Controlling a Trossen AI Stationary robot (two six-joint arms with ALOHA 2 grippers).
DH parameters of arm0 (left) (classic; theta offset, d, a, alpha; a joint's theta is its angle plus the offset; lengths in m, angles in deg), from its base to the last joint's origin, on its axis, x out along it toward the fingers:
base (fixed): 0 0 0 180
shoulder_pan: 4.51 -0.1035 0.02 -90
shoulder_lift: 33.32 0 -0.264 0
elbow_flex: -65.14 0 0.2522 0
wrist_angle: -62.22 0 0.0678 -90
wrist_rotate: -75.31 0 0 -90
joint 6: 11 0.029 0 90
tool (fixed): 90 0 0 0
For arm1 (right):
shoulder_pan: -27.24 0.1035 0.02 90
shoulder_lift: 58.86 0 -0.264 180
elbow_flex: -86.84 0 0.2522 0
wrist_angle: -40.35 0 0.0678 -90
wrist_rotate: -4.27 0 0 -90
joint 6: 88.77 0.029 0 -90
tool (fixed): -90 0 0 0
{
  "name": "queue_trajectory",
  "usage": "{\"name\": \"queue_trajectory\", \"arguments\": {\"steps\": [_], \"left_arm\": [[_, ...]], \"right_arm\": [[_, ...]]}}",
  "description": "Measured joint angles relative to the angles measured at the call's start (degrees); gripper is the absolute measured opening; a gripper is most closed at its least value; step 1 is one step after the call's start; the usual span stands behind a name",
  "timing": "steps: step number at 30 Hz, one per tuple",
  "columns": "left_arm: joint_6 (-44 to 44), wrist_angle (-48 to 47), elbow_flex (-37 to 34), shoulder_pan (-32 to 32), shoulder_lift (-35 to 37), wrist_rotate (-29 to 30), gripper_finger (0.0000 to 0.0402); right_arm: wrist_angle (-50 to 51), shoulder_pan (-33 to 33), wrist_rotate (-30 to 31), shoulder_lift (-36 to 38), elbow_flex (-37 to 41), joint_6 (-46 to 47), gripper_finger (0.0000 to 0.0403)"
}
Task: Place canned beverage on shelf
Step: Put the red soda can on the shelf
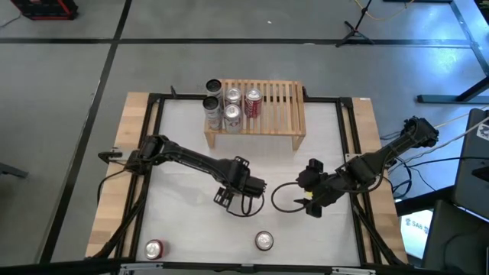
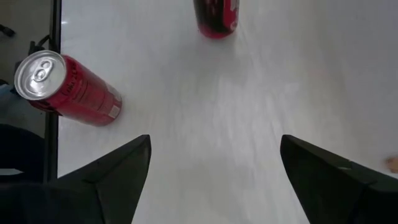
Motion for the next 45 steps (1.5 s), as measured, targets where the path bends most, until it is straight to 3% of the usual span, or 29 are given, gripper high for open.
{"name": "queue_trajectory", "arguments": {"steps": [10, 23, 32, 45], "left_arm": [[-0.14, 7.45, 0.0, 0.2, -0.46, -2.33, 0.0313], [-0.05, 7.18, 1.43, 1.74, -0.13, -1.33, 0.0321], [-0.61, 4.42, 5.79, 3.73, -0.07, 4.51, 0.0322], [-16.62, -2.66, 12.33, 6.0, 3.0, 3.48, 0.0322]], "right_arm": [[-0.15, 0.0, 0.55, 0.0, 0.0, 0.18, 0.0347], [-6.42, 0.0, 0.39, 0.0, 0.0, 0.16, 0.0347], [-9.53, 0.0, -0.7, 0.0, 0.0, -0.47, 0.0347], [-9.16, -0.02, -1.57, 0.02, 0.0, -7.37, 0.0347]]}}
